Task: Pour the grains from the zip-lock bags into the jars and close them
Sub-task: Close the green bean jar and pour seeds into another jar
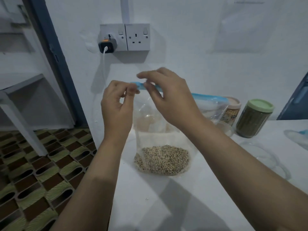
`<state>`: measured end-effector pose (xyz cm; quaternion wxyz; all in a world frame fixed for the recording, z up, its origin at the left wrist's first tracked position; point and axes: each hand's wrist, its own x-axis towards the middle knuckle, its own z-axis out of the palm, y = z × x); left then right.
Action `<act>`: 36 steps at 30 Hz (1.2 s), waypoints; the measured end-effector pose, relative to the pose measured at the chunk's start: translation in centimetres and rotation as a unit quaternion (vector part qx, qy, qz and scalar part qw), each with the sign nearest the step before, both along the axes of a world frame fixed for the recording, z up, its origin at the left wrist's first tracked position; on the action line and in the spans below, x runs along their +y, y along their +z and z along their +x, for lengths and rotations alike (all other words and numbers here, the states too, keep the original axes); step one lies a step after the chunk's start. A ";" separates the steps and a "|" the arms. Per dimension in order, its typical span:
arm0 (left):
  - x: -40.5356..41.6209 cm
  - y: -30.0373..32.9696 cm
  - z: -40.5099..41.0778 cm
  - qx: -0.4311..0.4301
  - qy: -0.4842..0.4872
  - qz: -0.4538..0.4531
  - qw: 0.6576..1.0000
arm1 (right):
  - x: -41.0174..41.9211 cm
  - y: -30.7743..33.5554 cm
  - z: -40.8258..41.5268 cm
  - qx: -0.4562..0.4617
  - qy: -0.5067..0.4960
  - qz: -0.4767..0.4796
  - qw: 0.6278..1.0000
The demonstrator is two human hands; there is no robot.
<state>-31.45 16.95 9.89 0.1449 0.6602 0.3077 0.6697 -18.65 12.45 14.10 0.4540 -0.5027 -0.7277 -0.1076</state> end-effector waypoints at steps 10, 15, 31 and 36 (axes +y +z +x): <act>0.6 -0.2 -0.5 -0.015 0.008 -0.012 1.000 | 0.5 -0.4 -0.8 -0.060 -0.084 0.034 0.994; 2.2 -1.1 -1.4 -0.089 0.075 -0.049 0.992 | -0.5 -2.3 3.9 -0.017 -0.238 0.037 0.970; 1.7 -4.7 -0.1 -0.126 -0.077 -0.128 0.981 | -2.9 -5.2 9.9 0.272 -0.197 0.011 0.942; 1.2 -5.3 -0.1 -0.173 -0.087 -0.159 0.968 | -2.7 -7.4 9.7 0.392 -0.164 -0.023 0.905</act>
